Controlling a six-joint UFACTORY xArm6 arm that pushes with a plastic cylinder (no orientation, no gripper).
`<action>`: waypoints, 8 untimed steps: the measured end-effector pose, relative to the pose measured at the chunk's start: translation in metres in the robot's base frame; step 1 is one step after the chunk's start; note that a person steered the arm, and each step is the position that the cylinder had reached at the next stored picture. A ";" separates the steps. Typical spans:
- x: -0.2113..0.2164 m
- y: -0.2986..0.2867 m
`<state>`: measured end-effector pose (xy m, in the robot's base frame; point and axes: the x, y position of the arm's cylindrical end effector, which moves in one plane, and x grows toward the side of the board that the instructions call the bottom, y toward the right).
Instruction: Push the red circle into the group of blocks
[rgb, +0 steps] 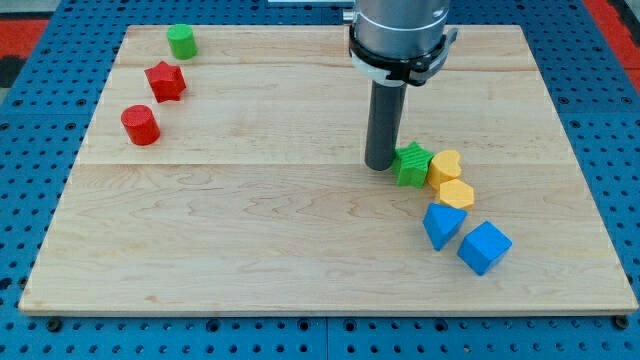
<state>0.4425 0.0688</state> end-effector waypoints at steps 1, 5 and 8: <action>0.000 -0.004; 0.050 -0.345; -0.065 -0.349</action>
<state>0.3778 -0.2803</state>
